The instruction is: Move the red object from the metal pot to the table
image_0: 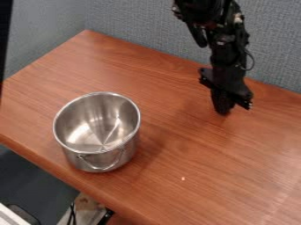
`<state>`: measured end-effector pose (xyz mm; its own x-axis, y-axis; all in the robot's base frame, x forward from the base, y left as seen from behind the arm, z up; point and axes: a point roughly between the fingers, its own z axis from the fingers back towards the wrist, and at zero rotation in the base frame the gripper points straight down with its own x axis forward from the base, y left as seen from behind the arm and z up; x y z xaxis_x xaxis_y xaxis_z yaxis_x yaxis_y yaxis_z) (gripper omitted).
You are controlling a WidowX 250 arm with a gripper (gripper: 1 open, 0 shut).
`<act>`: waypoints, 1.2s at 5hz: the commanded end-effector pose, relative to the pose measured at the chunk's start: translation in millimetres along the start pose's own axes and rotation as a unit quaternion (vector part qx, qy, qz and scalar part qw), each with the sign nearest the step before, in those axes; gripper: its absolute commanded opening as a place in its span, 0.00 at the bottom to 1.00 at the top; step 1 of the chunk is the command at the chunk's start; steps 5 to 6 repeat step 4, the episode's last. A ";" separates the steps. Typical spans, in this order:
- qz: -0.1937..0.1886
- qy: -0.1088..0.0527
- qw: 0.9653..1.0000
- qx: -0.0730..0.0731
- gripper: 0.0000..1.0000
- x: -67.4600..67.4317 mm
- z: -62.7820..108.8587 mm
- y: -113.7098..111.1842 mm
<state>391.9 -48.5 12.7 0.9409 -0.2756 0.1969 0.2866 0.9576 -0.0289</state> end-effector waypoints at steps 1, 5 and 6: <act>0.019 -0.023 0.999 0.031 1.00 0.8 21.1 17.9; -0.042 -0.045 0.997 0.043 0.00 -4.4 23.5 26.2; -0.042 -0.045 0.997 0.043 0.00 -4.4 23.5 26.2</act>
